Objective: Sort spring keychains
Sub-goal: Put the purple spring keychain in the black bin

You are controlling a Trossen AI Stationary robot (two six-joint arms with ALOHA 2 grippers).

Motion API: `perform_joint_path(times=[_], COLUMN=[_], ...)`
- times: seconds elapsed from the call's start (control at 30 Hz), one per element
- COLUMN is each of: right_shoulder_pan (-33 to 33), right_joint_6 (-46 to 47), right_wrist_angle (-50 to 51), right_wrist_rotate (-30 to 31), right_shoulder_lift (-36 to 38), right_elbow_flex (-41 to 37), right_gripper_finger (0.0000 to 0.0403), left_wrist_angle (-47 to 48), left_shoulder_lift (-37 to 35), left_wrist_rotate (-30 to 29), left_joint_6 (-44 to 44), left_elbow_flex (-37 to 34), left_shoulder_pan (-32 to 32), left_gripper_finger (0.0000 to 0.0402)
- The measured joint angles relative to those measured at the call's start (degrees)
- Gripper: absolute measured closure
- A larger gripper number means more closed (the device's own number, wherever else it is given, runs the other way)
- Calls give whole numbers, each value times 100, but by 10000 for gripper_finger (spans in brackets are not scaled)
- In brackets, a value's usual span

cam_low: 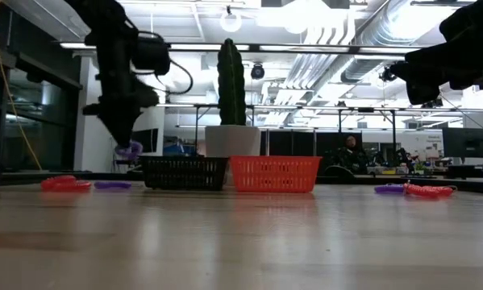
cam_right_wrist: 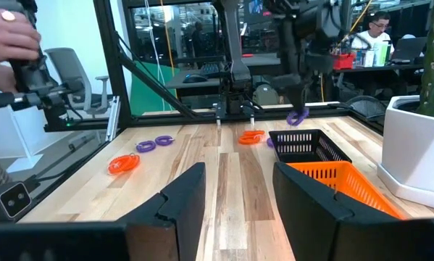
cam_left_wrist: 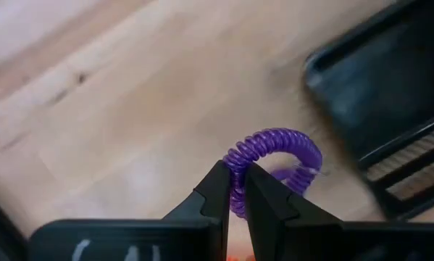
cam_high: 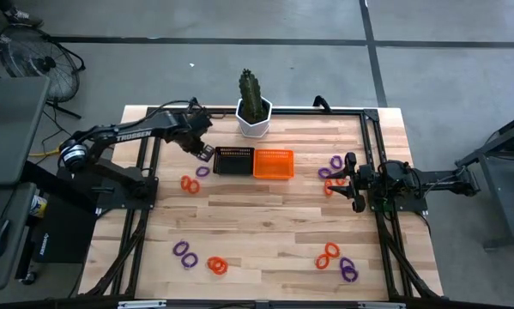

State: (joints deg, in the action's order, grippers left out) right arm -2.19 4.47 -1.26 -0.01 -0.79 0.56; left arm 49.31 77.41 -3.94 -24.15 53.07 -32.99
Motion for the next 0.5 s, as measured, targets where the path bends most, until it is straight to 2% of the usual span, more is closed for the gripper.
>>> perform_joint_path(times=[0.2,0.5], right_shoulder_pan=[1,1], right_joint_6=[0,0], right_wrist_angle=[0,0], right_wrist_rotate=[0,0], right_shoulder_lift=[1,1], right_elbow_flex=[0,2], right_gripper_finger=[246,246], left_wrist_angle=[-124,-1021], left_shoulder_lift=[0,275], left_wrist_rotate=[190,355], left_joint_6=[163,395], left_elbow_flex=[387,467], left_shoulder_pan=[63,489], left_gripper_finger=[375,375])
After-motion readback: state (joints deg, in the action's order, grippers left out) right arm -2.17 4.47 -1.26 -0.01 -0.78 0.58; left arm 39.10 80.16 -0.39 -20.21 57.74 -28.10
